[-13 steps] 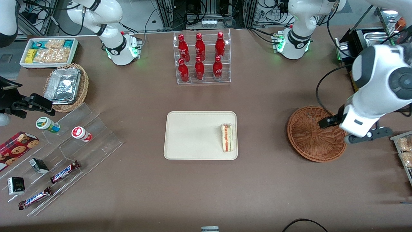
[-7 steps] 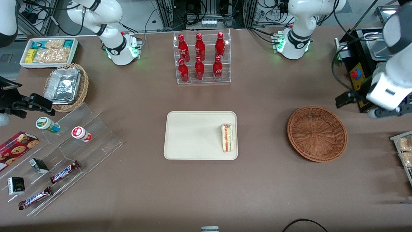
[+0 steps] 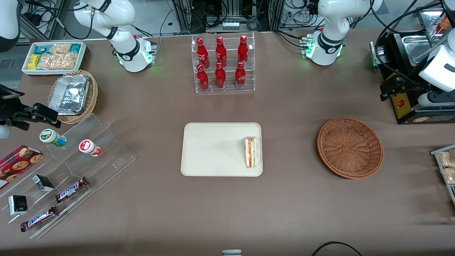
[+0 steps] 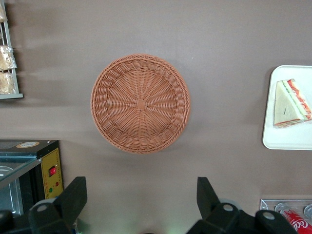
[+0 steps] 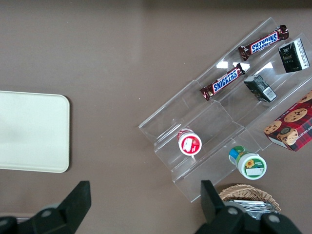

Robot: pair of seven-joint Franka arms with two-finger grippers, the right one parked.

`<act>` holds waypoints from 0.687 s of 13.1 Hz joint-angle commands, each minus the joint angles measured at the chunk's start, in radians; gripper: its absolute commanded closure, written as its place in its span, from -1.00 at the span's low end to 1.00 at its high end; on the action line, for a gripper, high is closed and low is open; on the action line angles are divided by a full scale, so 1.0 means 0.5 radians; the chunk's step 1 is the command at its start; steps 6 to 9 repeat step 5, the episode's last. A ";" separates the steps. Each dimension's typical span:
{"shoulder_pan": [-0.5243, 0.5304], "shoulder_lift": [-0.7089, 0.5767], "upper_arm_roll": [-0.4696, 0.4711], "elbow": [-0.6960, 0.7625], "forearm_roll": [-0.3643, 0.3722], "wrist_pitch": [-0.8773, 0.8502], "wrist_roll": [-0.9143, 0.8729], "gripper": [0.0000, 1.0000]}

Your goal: Place sandwich from basket to tray

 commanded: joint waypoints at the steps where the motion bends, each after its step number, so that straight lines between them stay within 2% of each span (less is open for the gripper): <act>1: -0.012 0.015 0.009 0.052 -0.022 -0.052 0.016 -1.00; 9: -0.018 0.015 0.015 0.064 -0.022 -0.055 0.000 -1.00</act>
